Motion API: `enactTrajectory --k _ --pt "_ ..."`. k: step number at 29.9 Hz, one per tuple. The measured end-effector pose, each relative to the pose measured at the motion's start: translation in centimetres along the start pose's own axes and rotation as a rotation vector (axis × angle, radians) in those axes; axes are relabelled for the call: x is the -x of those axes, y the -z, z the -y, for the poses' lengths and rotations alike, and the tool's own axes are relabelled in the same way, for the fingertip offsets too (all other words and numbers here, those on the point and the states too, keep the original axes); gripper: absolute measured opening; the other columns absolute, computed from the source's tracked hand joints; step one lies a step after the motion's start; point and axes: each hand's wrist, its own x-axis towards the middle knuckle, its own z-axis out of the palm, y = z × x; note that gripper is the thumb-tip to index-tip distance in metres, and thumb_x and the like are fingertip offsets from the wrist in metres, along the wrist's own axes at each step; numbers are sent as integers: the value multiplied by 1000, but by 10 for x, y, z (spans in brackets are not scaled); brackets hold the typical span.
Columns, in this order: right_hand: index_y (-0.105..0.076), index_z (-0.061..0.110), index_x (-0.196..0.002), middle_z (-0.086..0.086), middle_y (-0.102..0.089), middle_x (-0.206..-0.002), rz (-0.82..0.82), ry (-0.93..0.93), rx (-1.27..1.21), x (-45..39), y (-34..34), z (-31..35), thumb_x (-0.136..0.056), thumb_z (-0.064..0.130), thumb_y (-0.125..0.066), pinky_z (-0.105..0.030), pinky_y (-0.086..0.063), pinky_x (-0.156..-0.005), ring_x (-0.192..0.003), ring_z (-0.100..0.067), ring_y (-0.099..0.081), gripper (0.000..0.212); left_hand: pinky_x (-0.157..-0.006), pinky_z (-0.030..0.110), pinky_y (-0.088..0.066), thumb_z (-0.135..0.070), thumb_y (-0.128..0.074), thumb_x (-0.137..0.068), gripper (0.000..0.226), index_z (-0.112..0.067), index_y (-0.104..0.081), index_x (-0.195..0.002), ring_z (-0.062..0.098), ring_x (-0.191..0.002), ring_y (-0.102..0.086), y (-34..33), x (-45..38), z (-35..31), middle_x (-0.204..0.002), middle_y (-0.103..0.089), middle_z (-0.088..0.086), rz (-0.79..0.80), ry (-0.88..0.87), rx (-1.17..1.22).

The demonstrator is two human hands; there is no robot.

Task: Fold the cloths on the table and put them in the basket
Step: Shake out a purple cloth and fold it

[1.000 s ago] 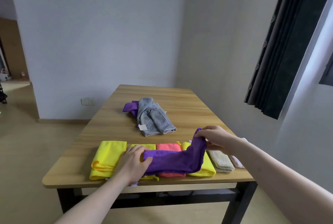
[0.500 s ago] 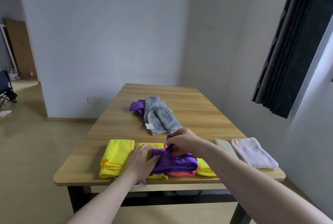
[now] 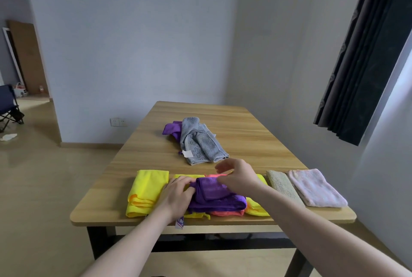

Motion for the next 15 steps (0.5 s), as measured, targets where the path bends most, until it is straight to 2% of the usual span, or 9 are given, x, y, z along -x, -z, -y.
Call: enactTrajectory --k 1,3,6,10,13,15 --pt "-71 29 -107 16 -69 -106 -42 45 136 3 3 -5 -79 15 -69 -26 -52 -78 -88 -8 -65 32 -107 38 -36 -49 -34 -85 45 -37 -65 -115 9 -119 -49 1 0 -1 -125 -60 -19 -3 4 26" --pt "-66 33 -115 14 -61 -117 -83 75 276 8 5 -16 -78 20 -68 -24 -45 -83 -101 -11 -59 39 -106 37 -38 -50 -34 -84 47 -35 -68 -113 11 -119 -52 2 1 -1 -122 -63 -15 -25 9 94" --pt "-56 31 -128 6 -53 -127 -100 2 296 12 6 -31 -77 35 -70 -28 -44 -93 -115 -17 -55 53 -106 32 -40 -63 -36 -84 59 -29 -71 -117 10 -120 -55 2 1 -2 -124 -66 -12 -67 23 185" --pt "-44 26 -138 2 -51 -130 -20 -119 272 14 2 -40 -78 54 -72 -29 -45 -91 -112 -14 -52 72 -106 34 -43 -87 -41 -76 75 -30 -69 -116 7 -115 -57 1 1 -2 -121 -64 -14 -78 45 133" --pt "-43 22 -140 -3 -54 -133 20 -165 294 12 -1 -44 -78 61 -72 -33 -47 -95 -118 -20 -54 78 -100 31 -44 -84 -54 -69 64 -33 -64 -108 7 -110 -56 0 2 -5 -116 -60 -17 -85 67 36" --pt "-43 19 -142 -4 -55 -135 48 -191 287 11 -3 -44 -79 63 -73 -31 -46 -92 -120 -21 -55 82 -98 30 -43 -77 -63 -70 57 -33 -62 -106 8 -110 -56 -1 2 -6 -116 -59 -17 -98 57 5"
